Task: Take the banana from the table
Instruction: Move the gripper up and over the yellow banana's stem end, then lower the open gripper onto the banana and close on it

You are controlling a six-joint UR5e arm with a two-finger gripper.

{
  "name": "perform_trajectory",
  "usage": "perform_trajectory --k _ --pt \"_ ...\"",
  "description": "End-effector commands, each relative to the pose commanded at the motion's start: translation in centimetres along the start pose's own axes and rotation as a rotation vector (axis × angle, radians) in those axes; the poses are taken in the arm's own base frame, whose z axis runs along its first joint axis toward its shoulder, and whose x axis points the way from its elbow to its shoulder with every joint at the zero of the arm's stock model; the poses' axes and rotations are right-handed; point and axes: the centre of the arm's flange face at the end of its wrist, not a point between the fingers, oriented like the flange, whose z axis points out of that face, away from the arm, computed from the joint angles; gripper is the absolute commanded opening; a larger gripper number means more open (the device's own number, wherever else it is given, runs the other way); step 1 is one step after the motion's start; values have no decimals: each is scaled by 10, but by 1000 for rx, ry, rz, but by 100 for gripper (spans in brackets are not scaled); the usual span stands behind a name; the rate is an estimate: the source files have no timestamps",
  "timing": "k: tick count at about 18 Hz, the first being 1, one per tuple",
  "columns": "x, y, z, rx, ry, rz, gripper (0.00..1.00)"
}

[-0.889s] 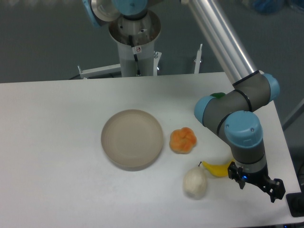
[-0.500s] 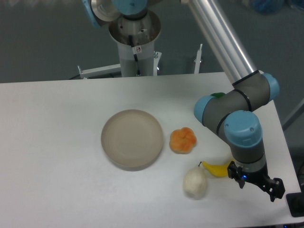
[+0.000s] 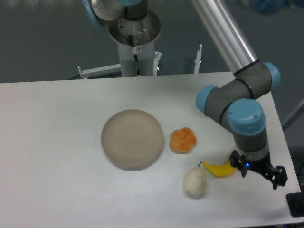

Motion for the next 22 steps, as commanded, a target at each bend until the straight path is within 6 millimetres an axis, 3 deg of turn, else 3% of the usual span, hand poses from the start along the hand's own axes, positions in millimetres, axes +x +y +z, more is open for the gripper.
perform_trajectory --k 4,8,12,22 --pt "11 17 9 -34 93 45 100" --pt "23 38 44 -5 196 31 100" --pt "26 35 67 1 235 39 100" --pt "50 29 85 30 293 -114 100"
